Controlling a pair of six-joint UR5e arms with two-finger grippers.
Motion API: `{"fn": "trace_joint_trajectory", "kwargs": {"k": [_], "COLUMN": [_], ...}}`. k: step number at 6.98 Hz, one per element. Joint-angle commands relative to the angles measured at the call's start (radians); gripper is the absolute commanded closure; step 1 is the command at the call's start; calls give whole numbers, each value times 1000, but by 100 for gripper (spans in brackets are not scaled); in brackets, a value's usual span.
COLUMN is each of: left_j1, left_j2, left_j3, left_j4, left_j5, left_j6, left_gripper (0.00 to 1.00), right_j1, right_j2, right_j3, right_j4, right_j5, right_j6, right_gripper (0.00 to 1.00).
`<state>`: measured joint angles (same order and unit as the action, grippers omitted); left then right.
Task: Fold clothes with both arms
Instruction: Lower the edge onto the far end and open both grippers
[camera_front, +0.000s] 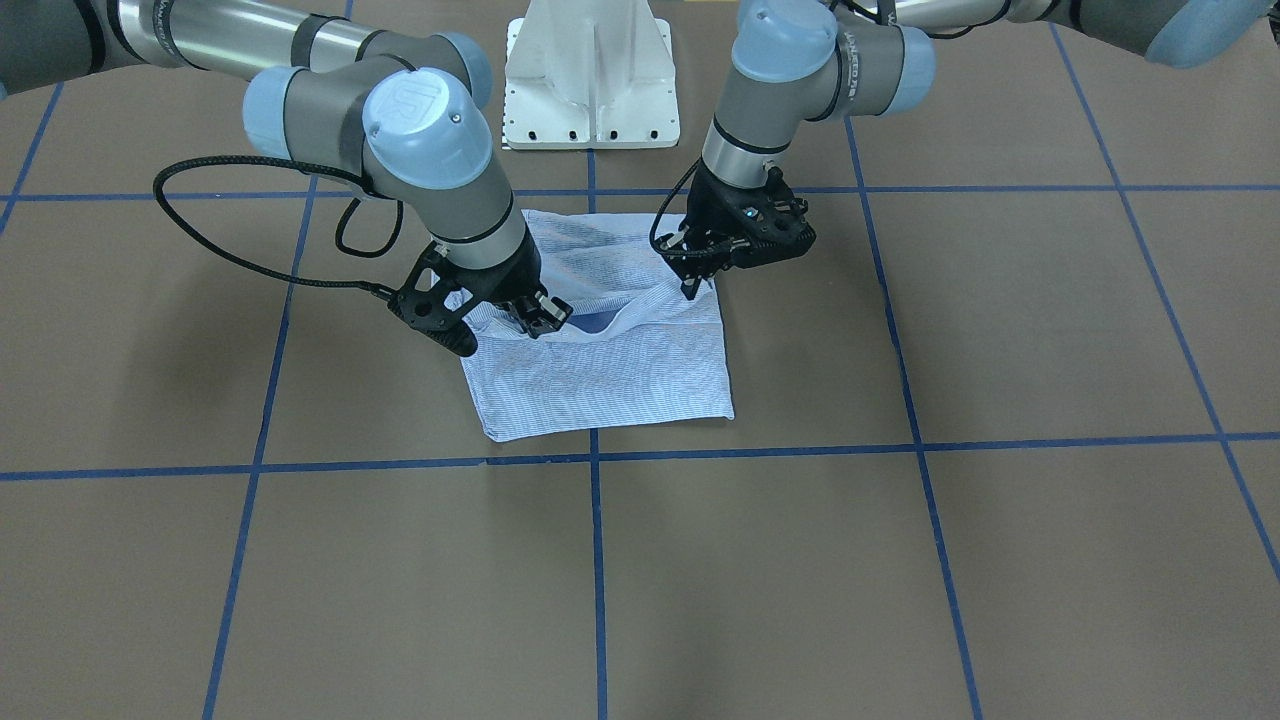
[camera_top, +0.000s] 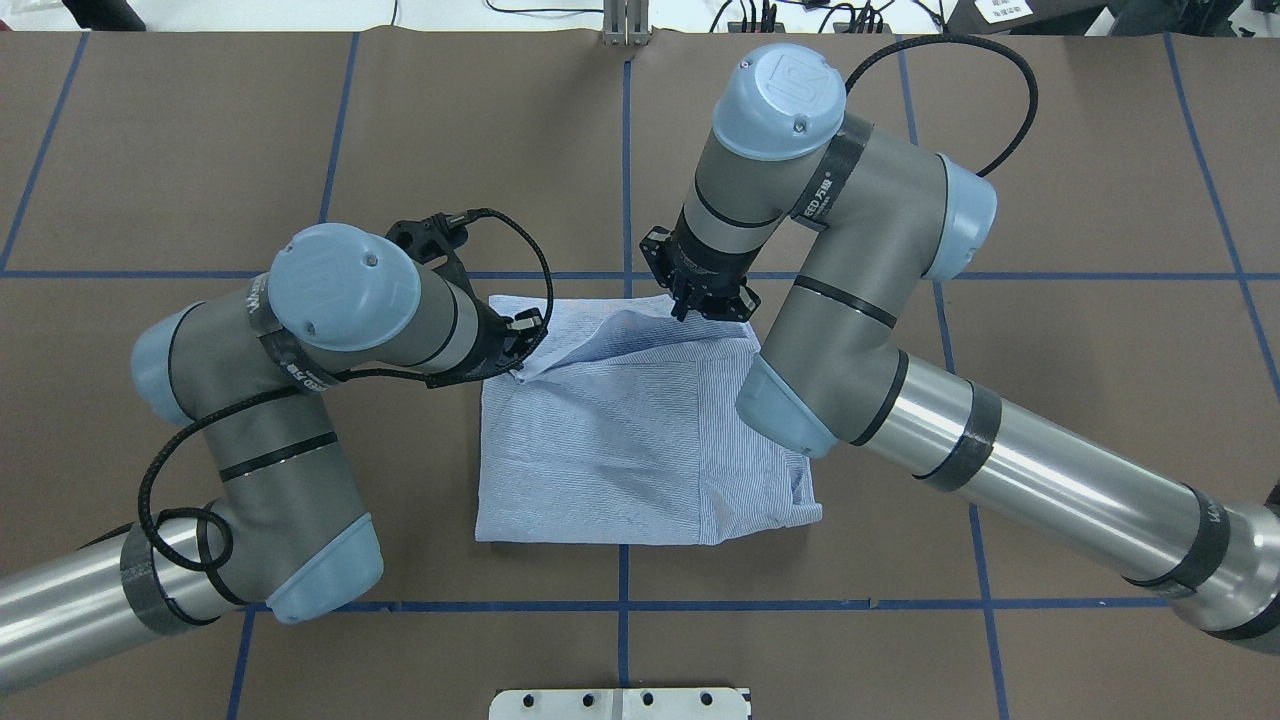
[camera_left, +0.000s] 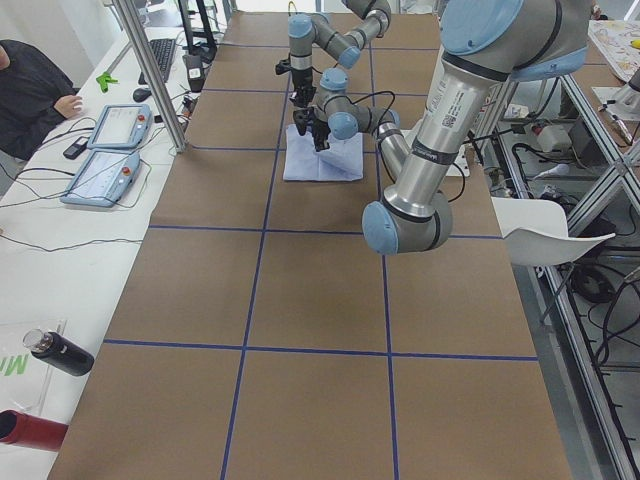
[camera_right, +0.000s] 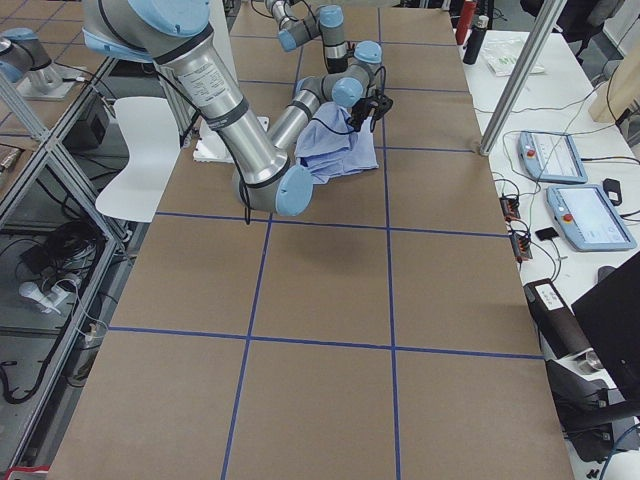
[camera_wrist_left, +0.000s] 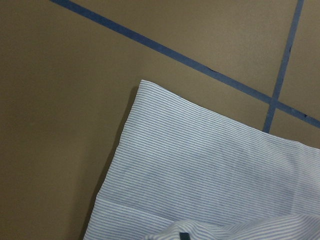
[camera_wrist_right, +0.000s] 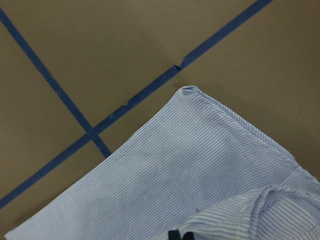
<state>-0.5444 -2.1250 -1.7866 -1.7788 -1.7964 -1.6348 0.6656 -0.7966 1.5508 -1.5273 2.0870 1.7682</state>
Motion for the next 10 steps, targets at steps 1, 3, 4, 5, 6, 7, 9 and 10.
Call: {"fn": "trace_joint_trajectory", "kwargs": {"k": [1, 3, 4, 5, 6, 7, 9, 10], "left_j1": [-45, -45, -45, -46, -49, -58, -151, -225], "left_j2": [-9, -24, -33, -36, -36, -41, -56, -58], "left_j3": [100, 177, 190, 190, 190, 190, 187, 187], "left_j4": [-92, -154, -156, -156, -166, -180, -165, -160], "left_j5": [2, 3, 3, 3, 5, 5, -24, -134], "left_j6": [30, 27, 29, 29, 27, 24, 27, 35], "left_gripper": [100, 100, 100, 100, 100, 80, 2, 1], "right_j1": [6, 9, 11, 11, 11, 12, 51, 51], "right_j2": [13, 14, 14, 16, 19, 20, 23, 27], "right_j3": [-78, -112, -112, -112, -112, -113, -107, -97], "right_j4": [56, 75, 75, 78, 78, 79, 79, 107], "right_j5": [-10, -30, -30, -30, -30, -30, -12, 14], "right_j6": [-1, -3, -1, -1, -1, 0, -6, -13], "right_gripper": [100, 100, 100, 100, 65, 1, 1, 0]}}
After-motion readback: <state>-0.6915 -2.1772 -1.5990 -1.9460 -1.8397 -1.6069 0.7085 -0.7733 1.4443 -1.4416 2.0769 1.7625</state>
